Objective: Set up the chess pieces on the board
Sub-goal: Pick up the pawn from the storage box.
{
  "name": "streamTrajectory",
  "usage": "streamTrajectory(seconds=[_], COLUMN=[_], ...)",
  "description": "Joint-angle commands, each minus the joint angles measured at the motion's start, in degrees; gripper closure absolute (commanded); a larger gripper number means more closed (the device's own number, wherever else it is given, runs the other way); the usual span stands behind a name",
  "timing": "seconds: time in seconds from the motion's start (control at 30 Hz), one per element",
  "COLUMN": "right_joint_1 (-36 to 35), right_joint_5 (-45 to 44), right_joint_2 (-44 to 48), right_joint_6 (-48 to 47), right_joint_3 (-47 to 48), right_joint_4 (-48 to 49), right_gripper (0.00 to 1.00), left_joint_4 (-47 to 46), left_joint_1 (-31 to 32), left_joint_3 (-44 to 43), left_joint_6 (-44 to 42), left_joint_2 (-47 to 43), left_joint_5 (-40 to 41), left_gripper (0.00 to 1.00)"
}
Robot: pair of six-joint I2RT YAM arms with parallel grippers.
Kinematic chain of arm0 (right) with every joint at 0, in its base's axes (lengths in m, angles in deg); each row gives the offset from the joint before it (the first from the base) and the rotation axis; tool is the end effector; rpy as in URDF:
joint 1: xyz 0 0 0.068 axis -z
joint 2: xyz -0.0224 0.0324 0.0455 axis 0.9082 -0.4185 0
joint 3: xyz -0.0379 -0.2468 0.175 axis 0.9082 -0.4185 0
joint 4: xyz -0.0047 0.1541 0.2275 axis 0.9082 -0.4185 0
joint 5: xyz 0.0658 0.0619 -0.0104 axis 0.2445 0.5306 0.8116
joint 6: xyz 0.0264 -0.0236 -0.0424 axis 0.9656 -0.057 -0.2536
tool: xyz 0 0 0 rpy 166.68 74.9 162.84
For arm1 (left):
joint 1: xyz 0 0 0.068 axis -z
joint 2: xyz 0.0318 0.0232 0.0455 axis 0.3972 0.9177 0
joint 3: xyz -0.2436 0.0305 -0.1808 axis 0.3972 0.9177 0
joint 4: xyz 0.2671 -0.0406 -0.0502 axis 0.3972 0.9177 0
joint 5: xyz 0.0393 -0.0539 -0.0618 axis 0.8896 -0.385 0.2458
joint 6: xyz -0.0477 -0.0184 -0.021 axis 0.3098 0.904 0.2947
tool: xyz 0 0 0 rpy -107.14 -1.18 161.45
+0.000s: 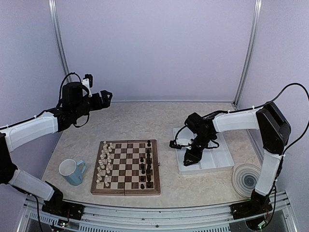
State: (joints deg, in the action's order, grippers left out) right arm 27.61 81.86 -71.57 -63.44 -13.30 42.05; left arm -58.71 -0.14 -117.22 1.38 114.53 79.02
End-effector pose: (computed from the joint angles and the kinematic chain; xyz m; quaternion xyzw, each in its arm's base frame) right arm 0.2868 0.2355 0.1717 -0.5381 0.8232 0.1607 0.0838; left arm 0.2999 -0.1241 0.3374 0.0036 0.7894 -0.1699 0.5898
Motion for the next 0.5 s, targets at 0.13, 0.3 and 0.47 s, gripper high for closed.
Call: streamTrajectory(seconds=[0.13, 0.3, 0.47], right_joint_1=[-0.75, -0.70, -1.14], right_joint_5=[-4.90, -5.65, -5.27], right_joint_2=[-2.37, -0.25, 1.13], right_joint_6=[1.57, 0.03, -1.55], right_joint_3=[0.69, -1.82, -2.83], right_joint_4=[-0.36, -0.04, 0.54], right_gripper=[0.60, 0.63, 0.72], left_joint_4=[-1.50, -1.89, -3.08], left_joint_1=[-1.02, -2.11, -2.72], left_joint_3=[-1.39, -1.76, -1.49], left_joint_6=[1.57, 1.71, 1.65], left_joint_2=[0.84, 2.05, 2.24], left_joint_5=[-8.02, -13.89, -17.49], left_gripper=[0.01, 0.08, 0.15])
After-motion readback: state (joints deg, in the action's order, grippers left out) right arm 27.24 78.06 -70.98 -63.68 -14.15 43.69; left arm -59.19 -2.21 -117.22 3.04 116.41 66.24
